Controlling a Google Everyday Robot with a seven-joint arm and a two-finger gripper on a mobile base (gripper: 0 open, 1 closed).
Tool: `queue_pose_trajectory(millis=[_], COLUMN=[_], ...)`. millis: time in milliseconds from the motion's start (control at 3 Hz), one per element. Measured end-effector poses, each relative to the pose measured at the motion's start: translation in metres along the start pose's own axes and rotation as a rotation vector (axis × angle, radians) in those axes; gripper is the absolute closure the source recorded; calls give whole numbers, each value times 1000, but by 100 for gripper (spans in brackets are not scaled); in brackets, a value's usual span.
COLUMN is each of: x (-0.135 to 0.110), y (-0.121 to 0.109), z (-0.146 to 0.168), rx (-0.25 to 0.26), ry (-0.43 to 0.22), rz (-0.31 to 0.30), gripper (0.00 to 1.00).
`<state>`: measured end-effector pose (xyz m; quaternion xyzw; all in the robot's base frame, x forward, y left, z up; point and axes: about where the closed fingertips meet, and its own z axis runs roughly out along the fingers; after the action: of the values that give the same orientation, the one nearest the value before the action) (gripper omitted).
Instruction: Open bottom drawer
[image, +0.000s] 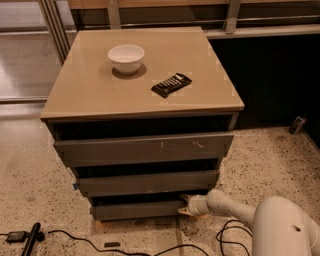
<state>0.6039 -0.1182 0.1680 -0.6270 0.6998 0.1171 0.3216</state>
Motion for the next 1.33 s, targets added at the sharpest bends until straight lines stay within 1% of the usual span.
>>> queue_pose_trajectory(millis=[333, 667, 1000, 1333], x=[-3, -5, -8, 4], y=[-1, -3, -8, 32], z=[-4, -7, -15, -24], rx=[0, 3, 28, 33], ry=[0, 0, -5, -9], rz=[0, -4, -33, -4], gripper=[82, 100, 100, 100])
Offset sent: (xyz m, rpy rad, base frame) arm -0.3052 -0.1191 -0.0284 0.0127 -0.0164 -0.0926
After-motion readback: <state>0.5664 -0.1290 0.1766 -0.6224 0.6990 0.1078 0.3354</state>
